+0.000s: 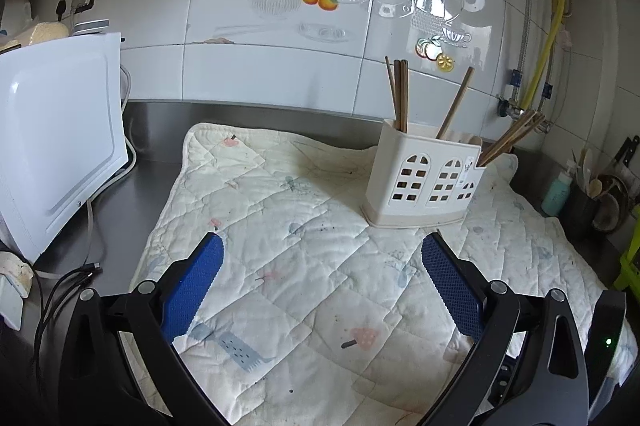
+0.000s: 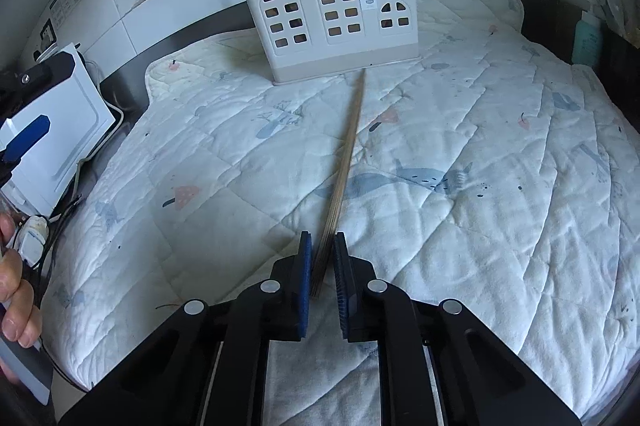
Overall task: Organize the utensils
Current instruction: 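Lift the held chopstick with the right tool up over the holder, then insert the chopstick into the holder and open the right tool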
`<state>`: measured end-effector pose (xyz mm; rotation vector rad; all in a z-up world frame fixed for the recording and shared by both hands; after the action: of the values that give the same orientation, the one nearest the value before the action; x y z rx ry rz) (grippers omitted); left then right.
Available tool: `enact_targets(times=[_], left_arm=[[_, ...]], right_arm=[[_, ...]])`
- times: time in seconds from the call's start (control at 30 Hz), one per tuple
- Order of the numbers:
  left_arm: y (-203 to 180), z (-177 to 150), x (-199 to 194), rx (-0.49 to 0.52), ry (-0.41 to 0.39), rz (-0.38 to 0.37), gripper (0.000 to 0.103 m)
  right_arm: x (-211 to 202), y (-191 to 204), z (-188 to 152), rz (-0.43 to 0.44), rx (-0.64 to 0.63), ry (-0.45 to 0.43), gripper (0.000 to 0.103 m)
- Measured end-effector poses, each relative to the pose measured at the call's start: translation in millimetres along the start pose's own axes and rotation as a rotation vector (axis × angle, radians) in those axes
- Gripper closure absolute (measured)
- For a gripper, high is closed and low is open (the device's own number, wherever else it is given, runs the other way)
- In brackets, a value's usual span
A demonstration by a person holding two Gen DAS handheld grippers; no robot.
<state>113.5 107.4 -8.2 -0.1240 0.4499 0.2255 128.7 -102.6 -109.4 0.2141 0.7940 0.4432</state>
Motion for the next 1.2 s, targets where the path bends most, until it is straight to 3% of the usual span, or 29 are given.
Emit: enact_targets(times=[0.17,0.37,0.5,0.73,1.03,1.2], left_arm=[[-2,-12,2,0.008,0.027,0.01,0.005],[-7,-18,5,-0.013,0.057,0.002,0.005],[-18,-22,2,0.012,0.057,0.002,0.005],[-30,-29,1,0.027,0.079,-0.006,0.005],[-40,-31,7,0.048,0.097,-0.005,0.005],[-45,-31,12,0.056,0.108,-0.025,0.005]], right_arm=[[-24,-2,2,-0.038,-0.081,-0.047,0.096],[-82,3,37,-0.011,-0.172,-0.205,0.096],[-112,11,84,0.024,-0.255,-0.276,0.096],[-142,15,177,0.094,-0.328,-0.304,0.096],[-178,24,274,0.054,-0.407,-0.443,0.096],[-155,14,304,-0.003,-0.403,-0.464,0.096]])
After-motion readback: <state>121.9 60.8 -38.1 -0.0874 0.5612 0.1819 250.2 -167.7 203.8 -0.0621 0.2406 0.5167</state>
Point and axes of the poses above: each gripper's, at about its wrist camera, not at the fingertips, and x roughly the way its jaws point, y to its left, z to its top, the point moved 1 cm from there along x, roughly the way its jaws point, and after that the axes turned 11 degrees about z, right-handed, at the moved point
